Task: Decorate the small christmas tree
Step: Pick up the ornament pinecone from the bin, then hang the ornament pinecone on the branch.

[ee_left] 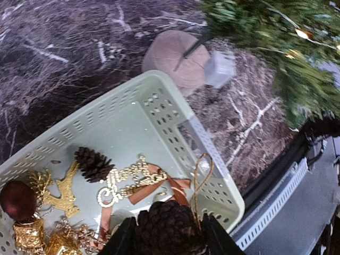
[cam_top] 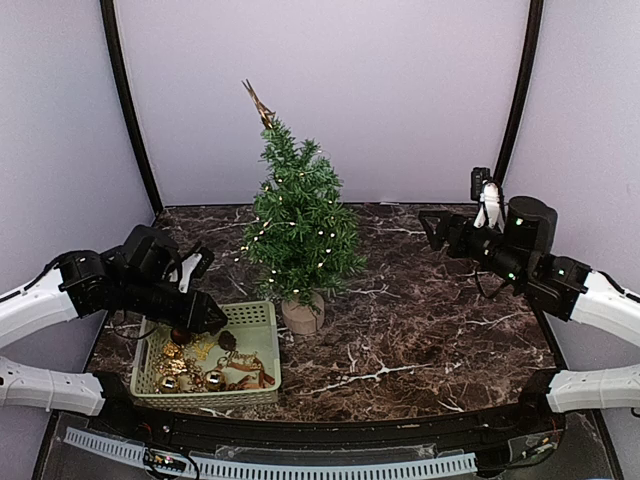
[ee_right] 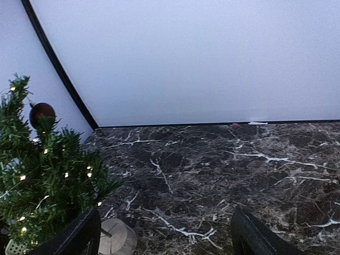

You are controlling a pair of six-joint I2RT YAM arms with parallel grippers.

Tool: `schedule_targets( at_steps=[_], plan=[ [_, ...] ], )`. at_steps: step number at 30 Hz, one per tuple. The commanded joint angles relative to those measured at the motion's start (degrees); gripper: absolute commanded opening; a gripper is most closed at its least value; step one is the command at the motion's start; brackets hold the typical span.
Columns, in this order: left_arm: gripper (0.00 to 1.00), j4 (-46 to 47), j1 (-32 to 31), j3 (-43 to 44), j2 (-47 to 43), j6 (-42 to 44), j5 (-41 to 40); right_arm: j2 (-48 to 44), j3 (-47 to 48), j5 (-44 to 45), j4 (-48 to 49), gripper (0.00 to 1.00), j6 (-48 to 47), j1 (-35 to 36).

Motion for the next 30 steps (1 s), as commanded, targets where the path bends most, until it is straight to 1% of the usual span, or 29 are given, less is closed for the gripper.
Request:
schedule_targets(
  at_steps=[1, 6, 10, 11, 14, 16, 20, 23, 25, 26, 28, 30],
  plan=[
    [0.41, 1.9, -1.0, -0.4, -4.4, 5.0, 13.5, -2.2, 1.4, -12.3, 1.8, 0.85, -1.3, -0.2],
    [0.41, 2.3, -5.4, 1.1, -6.0, 4.6, 15.4, -4.1, 0.4, -25.3, 1.4, 0.83, 1.2, 0.0],
    [0.41, 2.6, -9.9, 3.3, -3.9, 2.9, 14.7, -6.3, -1.0, -29.5, 1.9, 0.83, 4.1, 2.2],
    [0.41, 3.9, -11.0, 3.7, -3.6, 2.0, 14.6, -6.8, -1.3, -29.2, 2.1, 0.83, 4.7, 3.1],
    [0.41, 9.0, -11.8, 3.3, -3.3, -2.3, 14.9, -7.7, -2.5, -27.8, 3.5, 0.83, 6.7, 6.2],
    [0.40, 15.5, -11.9, 2.5, -2.9, -5.1, 15.3, -7.3, -3.8, -27.2, 5.8, 0.82, 8.3, 9.1],
    [0.41, 20.9, -12.2, 1.6, -2.1, -7.1, 17.4, -5.2, -6.0, -23.7, 11.3, 0.81, 10.3, 15.9],
    [0.42, 22.9, -12.2, 1.3, -1.1, -6.5, 20.1, -1.9, -6.1, -19.2, 15.4, 0.78, 10.2, 22.0],
    [0.42, 24.8, -12.2, 1.1, -0.4, -6.4, 23.7, 0.7, -6.2, -16.1, 19.5, 0.76, 10.0, 25.6],
    [0.42, 25.6, -12.2, 1.1, -0.3, -6.6, 24.2, 2.2, -6.2, -14.9, 21.5, 0.74, 10.1, 27.0],
    [0.42, 25.4, -12.2, 1.3, 0.2, -6.8, 23.4, 5.5, -5.5, -12.0, 24.6, 0.69, 10.6, 28.9],
    [0.42, 22.3, -12.2, 2.0, 0.5, -6.7, 18.9, 9.3, -4.3, -9.1, 26.5, 0.64, 11.4, 30.4]
  ],
)
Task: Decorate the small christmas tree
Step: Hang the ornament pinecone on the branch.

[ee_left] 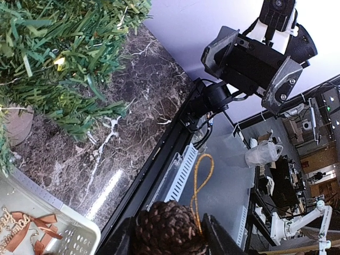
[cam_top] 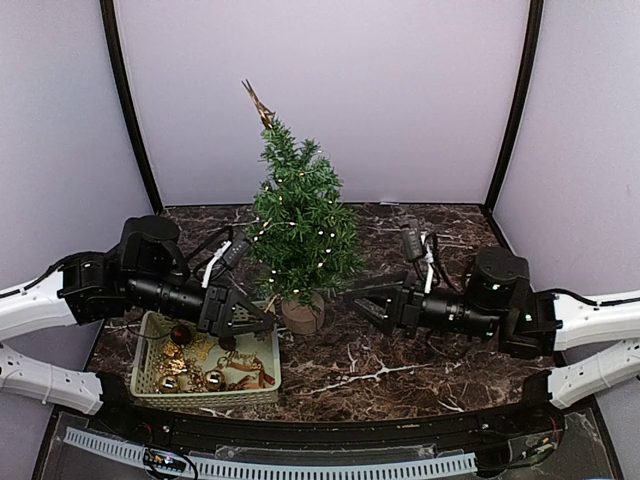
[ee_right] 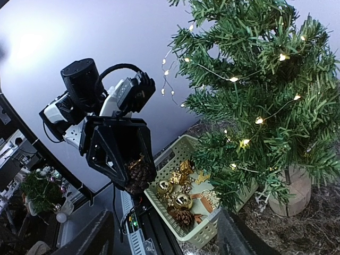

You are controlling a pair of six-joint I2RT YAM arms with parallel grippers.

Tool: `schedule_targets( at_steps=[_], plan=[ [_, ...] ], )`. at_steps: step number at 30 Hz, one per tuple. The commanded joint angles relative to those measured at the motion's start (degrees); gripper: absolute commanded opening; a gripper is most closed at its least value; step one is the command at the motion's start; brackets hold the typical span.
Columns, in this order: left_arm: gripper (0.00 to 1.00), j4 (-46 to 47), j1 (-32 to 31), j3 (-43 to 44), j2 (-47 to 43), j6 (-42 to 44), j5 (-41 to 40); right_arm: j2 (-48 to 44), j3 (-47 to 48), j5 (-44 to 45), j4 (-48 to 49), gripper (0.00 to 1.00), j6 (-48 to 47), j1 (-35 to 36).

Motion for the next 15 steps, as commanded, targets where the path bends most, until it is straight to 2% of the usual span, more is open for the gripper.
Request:
schedule_targets(
  at_steps=[1, 3, 7, 15],
  plan=[
    [0.42, -0.9, -0.3, 0.3, 0.4, -0.5, -5.0, 6.5, 1.9, 9.9, 9.7, 0.62, 2.1, 3.2],
    [0.42, -5.1, -0.3, 0.3, 0.6, -1.4, -11.6, 9.2, 2.8, 12.0, 10.0, 0.59, 3.5, 3.7],
    [0.42, -5.6, -0.3, -1.3, 1.2, -0.5, -18.7, 11.9, 3.7, 13.8, 11.2, 0.59, 4.5, 4.0],
    [0.42, -2.8, -0.3, 1.2, 5.8, 4.0, -17.1, 13.7, 7.4, 16.5, 5.7, 0.59, 2.1, 4.0]
  ],
)
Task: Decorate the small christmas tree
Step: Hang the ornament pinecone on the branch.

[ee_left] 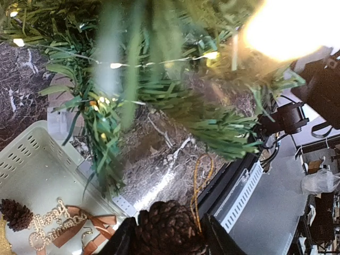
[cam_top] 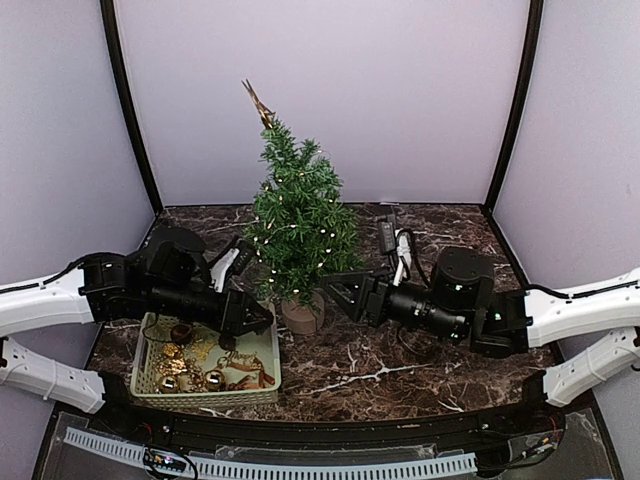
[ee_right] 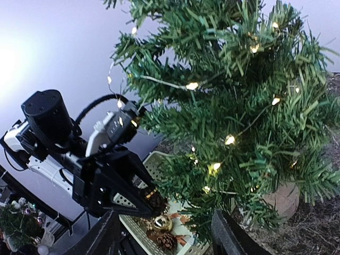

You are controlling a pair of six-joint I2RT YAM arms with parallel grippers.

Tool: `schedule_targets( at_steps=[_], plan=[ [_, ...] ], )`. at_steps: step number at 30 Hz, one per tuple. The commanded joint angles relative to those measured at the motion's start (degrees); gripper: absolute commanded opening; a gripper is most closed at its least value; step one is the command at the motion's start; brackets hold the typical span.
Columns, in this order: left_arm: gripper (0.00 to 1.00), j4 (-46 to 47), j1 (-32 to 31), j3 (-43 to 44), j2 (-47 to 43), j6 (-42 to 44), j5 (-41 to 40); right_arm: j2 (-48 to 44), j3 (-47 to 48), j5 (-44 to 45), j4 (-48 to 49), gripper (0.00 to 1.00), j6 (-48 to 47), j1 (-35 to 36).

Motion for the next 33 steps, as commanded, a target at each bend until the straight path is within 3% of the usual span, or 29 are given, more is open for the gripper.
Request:
schedule_targets(
  at_steps=[1, 11, 24, 33],
  plan=[
    [0.42, 1.5, -0.2, 1.7, 1.0, 3.3, 0.2, 0.6, 2.7, 3.0, 0.3, 0.59, -1.2, 0.5],
    [0.41, 5.9, -0.2, 0.2, -1.3, 4.8, 2.8, 1.5, 2.9, 3.0, 0.2, 0.59, -1.2, 0.5],
    [0.41, 1.0, -0.4, -2.3, -8.3, 3.2, -0.4, 1.9, 2.9, 4.4, 0.4, 0.59, -1.4, 0.5],
    [0.41, 0.5, -3.3, 0.8, -4.4, 1.8, -1.5, 1.6, 2.9, 4.5, -0.3, 0.59, -1.1, 0.5]
  ],
)
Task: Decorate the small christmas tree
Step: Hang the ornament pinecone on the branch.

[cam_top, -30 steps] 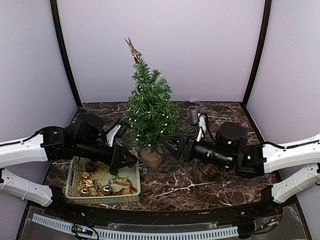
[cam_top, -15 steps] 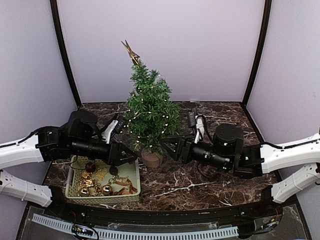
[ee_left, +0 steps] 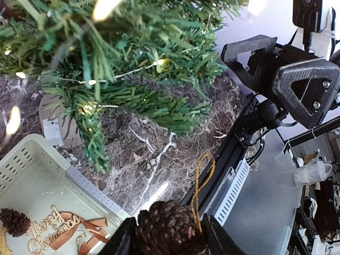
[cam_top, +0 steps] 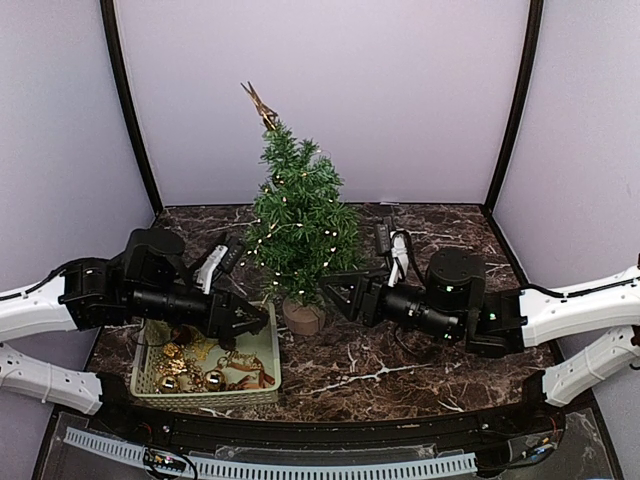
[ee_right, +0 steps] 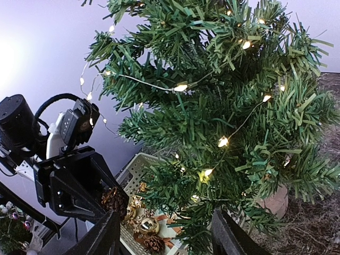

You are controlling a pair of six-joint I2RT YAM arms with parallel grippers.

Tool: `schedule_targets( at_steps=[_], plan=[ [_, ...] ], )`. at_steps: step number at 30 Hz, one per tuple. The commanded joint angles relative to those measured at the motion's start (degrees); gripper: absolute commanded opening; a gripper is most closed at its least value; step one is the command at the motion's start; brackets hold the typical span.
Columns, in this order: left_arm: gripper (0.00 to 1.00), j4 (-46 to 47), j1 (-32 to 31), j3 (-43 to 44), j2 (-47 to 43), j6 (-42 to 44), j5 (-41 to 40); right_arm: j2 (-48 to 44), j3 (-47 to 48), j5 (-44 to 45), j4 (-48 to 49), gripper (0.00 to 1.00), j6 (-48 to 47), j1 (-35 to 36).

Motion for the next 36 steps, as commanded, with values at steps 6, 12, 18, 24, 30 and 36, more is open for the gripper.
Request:
schedule_targets(
  at_steps=[6, 12, 18, 24, 30, 36],
  plan=[
    [0.41, -0.3, -2.6, 3.8, 4.5, -1.9, -2.2, 0.2, 1.4, 0.5, 1.3, 0.59, -0.3, 0.6],
    [0.41, -0.4, -3.1, 5.2, 6.3, -3.2, -3.3, -0.1, 1.1, 0.4, 1.2, 0.59, -0.4, 0.6],
    [0.41, 0.5, -3.4, 6.6, 8.3, -3.8, -3.1, -0.2, 1.1, 0.4, 1.1, 0.59, -0.7, 0.6],
    [0.41, 1.5, -3.4, 7.3, 9.5, -3.9, -2.9, -0.5, 0.7, 0.5, 1.1, 0.59, -0.7, 0.7],
    [0.41, 0.6, -3.4, 7.3, 9.8, -4.8, -4.3, -0.5, 0.5, 0.6, 1.1, 0.59, -0.7, 0.7],
    [0.41, 0.0, -3.4, 7.3, 10.2, -5.1, -5.0, 0.4, 1.2, 0.5, 0.7, 0.59, -1.1, 1.0]
  ],
)
